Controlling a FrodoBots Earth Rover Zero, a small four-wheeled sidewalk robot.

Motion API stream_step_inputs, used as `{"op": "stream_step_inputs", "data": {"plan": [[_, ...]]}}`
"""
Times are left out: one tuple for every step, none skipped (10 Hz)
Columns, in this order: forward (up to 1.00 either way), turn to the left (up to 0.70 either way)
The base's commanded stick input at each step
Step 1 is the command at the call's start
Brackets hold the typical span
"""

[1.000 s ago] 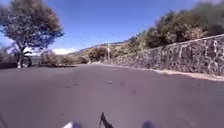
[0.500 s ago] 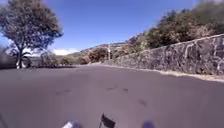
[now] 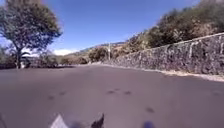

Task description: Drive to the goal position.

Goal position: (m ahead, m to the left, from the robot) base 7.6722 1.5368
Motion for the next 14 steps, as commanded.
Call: {"op": "stream_step_inputs", "data": {"plan": [[0.85, 0.00], [0.85, 0.00], [0.85, 0.00], [0.85, 0.00], [0.85, 0.00], [0.85, 0.00], [0.85, 0.00], [0.85, 0.00], [0.85, 0.00], [0.85, 0.00], [0.85, 0.00], [0.85, 0.00], [0.85, 0.00], [0.85, 0.00]]}}
